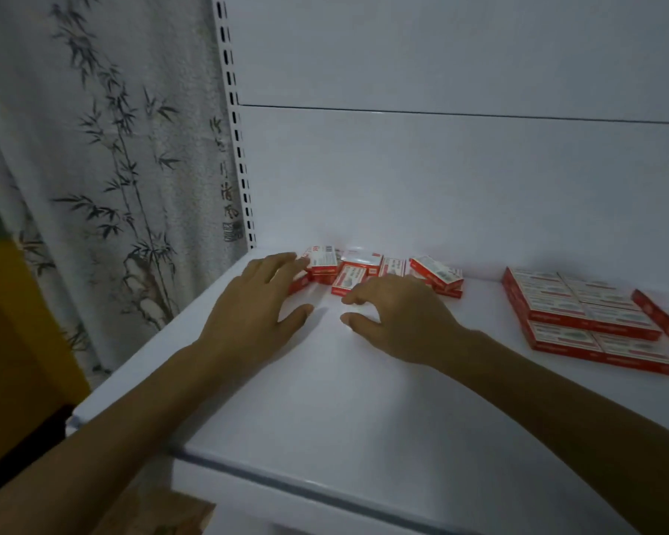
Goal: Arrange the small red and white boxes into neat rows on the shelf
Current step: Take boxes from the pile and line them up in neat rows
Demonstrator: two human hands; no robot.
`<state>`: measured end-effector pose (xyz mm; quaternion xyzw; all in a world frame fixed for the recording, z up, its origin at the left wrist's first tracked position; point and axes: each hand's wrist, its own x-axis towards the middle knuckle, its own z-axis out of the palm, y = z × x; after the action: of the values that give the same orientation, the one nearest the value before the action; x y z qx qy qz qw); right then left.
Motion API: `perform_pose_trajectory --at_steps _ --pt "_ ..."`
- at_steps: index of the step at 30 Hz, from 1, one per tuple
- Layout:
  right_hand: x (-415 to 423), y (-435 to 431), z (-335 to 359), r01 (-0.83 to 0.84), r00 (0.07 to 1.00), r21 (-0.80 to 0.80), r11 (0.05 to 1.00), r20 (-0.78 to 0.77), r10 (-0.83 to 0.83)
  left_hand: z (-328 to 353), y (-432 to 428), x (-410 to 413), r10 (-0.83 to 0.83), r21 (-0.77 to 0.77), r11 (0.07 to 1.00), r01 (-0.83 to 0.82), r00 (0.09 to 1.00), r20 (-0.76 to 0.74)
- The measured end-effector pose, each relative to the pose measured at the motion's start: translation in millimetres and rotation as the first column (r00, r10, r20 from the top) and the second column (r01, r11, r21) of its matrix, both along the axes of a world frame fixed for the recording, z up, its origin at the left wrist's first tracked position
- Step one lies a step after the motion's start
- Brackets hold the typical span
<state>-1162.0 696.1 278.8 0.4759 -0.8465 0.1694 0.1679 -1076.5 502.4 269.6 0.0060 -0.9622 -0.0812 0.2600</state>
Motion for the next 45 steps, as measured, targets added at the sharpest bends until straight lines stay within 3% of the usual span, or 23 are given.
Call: perform_pose_trajectory --at_steps 3,7,15,17,19,22,26,31,38,45 --pt "4.5 -34.1 -6.8 -0.071 0.997 -0.008 0.997 -0.012 0.071 -14.4 -31.2 6.6 0.093 0.077 0.993 -0.092 0.996 0.0" --pt "7.0 -72.3 -15.7 -0.048 0.998 0.028 0.998 0.03 0.047 -21.1 -41.5 4.5 0.101 0.275 0.956 -0.101 0.995 0.014" --pt "-9.5 -106.5 -8.4 0.041 0.993 0.183 0.982 0.097 -0.06 -25.3 -41.3 -3.5 0.087 0.347 0.934 -0.083 0.996 0.004" --pt "-9.1 -107.2 -5.6 0.052 0.996 0.219 0.974 0.053 -0.065 -25.6 -42.4 -4.1 0.078 0.346 0.935 -0.08 0.997 0.018" --pt "-8.5 -104.8 -0.8 0.038 0.999 0.174 0.984 0.013 -0.041 -27.6 -44.3 -6.2 0.078 0.321 0.943 -0.086 0.996 0.039" --pt "-11.2 -99.0 0.6 0.038 0.993 0.05 0.998 0.105 -0.043 -28.3 -46.0 -8.0 0.095 0.311 0.944 -0.109 0.994 0.06" --pt "-21.1 -97.9 -12.8 0.045 0.968 0.072 0.996 0.245 -0.062 -26.4 -43.9 -6.8 0.085 0.302 0.948 -0.101 0.994 0.063" --pt "-30.4 -99.3 -16.1 0.099 0.982 0.143 0.985 0.149 -0.12 -24.8 -43.1 -5.9 0.077 0.28 0.956 -0.091 0.995 0.063" --pt "-4.0 -81.2 -27.9 0.141 0.985 -0.143 0.98 0.115 -0.126 -28.0 -45.2 -6.4 0.067 0.266 0.961 -0.075 0.997 0.04" --pt "-1.2 -81.0 -30.1 0.119 0.991 -0.196 0.973 0.086 -0.104 -29.8 -46.1 -5.9 0.024 0.254 0.967 -0.027 1.0 0.012"
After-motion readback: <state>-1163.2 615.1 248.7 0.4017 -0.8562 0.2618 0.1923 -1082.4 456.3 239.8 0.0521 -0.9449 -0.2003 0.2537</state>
